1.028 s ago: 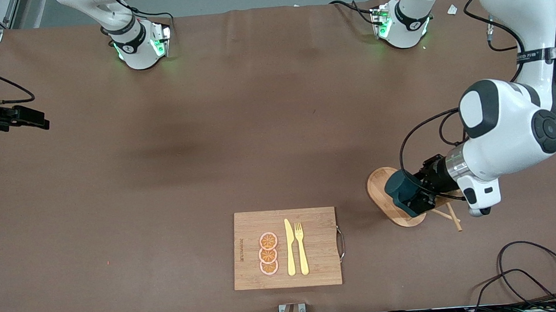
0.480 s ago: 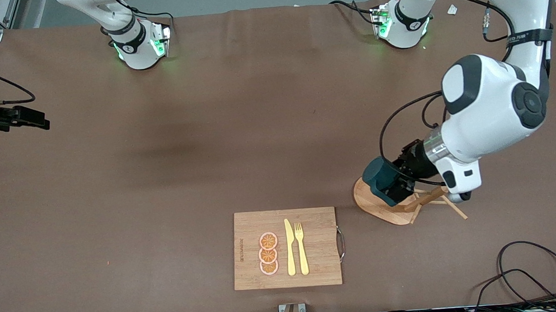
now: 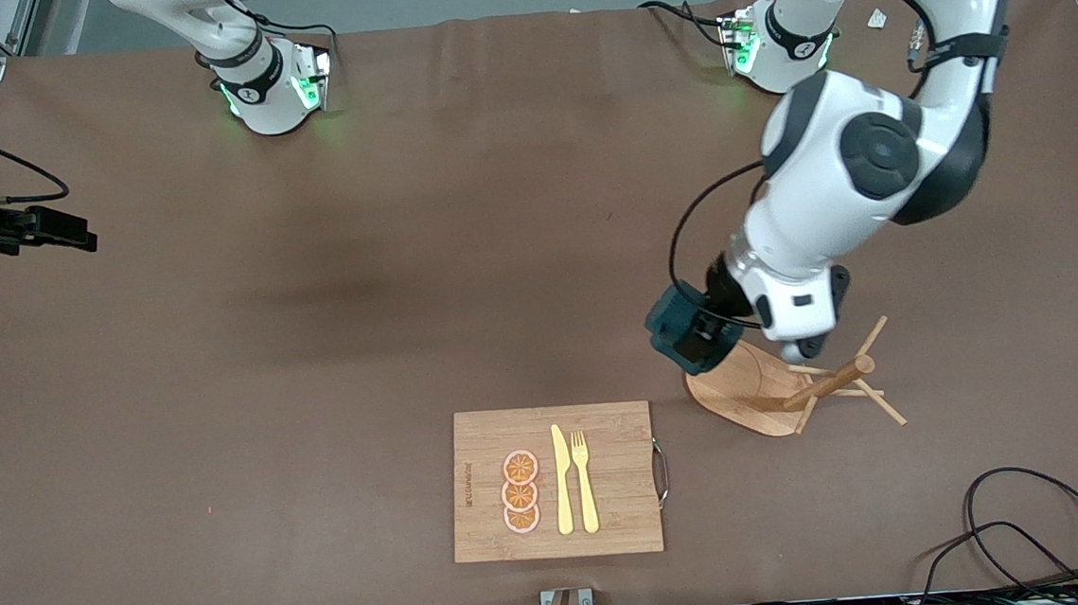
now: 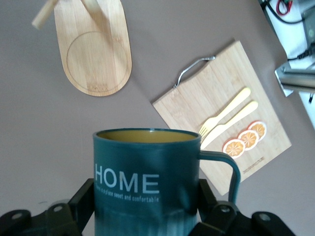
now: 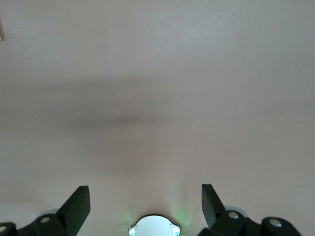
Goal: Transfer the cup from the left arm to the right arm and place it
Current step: 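Lift the mug off the stand and carry it toward the table middle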
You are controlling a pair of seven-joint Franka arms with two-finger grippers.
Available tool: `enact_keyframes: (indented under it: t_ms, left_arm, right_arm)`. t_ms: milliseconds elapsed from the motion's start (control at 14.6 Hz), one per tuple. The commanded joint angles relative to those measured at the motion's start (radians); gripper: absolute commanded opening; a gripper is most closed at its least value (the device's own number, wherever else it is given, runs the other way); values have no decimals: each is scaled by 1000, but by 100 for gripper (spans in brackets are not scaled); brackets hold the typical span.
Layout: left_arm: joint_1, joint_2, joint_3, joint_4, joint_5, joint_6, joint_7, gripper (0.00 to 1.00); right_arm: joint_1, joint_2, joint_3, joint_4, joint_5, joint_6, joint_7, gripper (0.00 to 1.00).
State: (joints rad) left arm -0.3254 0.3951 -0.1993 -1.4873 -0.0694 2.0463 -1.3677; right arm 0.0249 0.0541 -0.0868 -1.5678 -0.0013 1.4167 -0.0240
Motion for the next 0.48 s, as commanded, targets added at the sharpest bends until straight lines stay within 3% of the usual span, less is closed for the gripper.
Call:
enact_keyframes:
  t_ms: [0, 411]
  left_arm:
    - [-79, 5, 5, 34, 113, -3, -57, 53]
    - [-268, 39, 6, 36, 412, 95, -59, 52]
  right_arm:
    - [0, -11, 2, -14, -11, -1, 4, 100]
    - [0, -11, 2, -15, -8, -2, 4, 100]
